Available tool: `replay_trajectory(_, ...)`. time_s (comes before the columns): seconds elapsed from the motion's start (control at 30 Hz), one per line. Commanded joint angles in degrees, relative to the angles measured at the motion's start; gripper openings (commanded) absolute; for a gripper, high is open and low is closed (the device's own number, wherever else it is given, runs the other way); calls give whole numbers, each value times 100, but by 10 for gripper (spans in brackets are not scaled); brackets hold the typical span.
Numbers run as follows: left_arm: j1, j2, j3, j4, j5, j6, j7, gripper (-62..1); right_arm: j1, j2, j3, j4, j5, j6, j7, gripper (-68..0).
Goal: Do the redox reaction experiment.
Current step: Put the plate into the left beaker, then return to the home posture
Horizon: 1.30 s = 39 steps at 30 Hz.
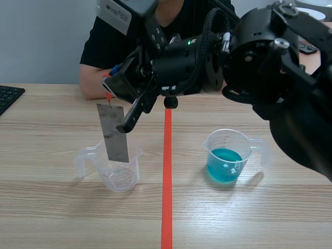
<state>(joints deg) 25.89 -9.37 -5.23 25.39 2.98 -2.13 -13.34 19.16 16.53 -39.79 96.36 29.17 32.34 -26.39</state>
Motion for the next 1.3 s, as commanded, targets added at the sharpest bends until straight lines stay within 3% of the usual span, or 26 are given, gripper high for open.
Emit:
replay_trajectory(0.0,59,-4,7,66,-20,-13,-37,-582,116,-9,-37,-46,-59,-20,197,-668)
replay_trajectory(0.33,59,-4,7,66,-20,-13,-37,-582,116,-9,-374,-334,-848,-15,584,-660)
replay_trajectory(0.4,59,-4,7,66,-20,-13,-37,-582,116,-37,-413,-334,-970,17,581,-600)
replay_trajectory(0.5,59,-4,7,66,-20,-13,-37,-582,116,-90,-470,-334,-992,70,581,-454)
replay_trajectory(0.57,59,-4,7,66,-20,-13,-37,-582,116,-136,-549,-334,-990,264,584,-367)
replay_trajectory(0.7,59,-4,7,66,-20,-13,-37,-582,114,-232,-848,-334,-946,682,581,-253)
replay_trajectory(0.8,59,-2,7,66,-20,-13,-37,-582,114,-282,-1174,-334,-922,824,584,-190)
replay_trajectory(0.93,59,-4,7,66,-20,-13,-37,-582,61,-289,-1578,-332,-573,820,673,4)
replay_trajectory(1.07,59,-4,7,66,-20,-13,-37,-582,-46,-284,-1705,-319,-181,791,905,4)
replay_trajectory(1.27,59,-2,7,66,-20,-13,-37,-582,-514,-142,-1362,-98,-133,160,1202,4)
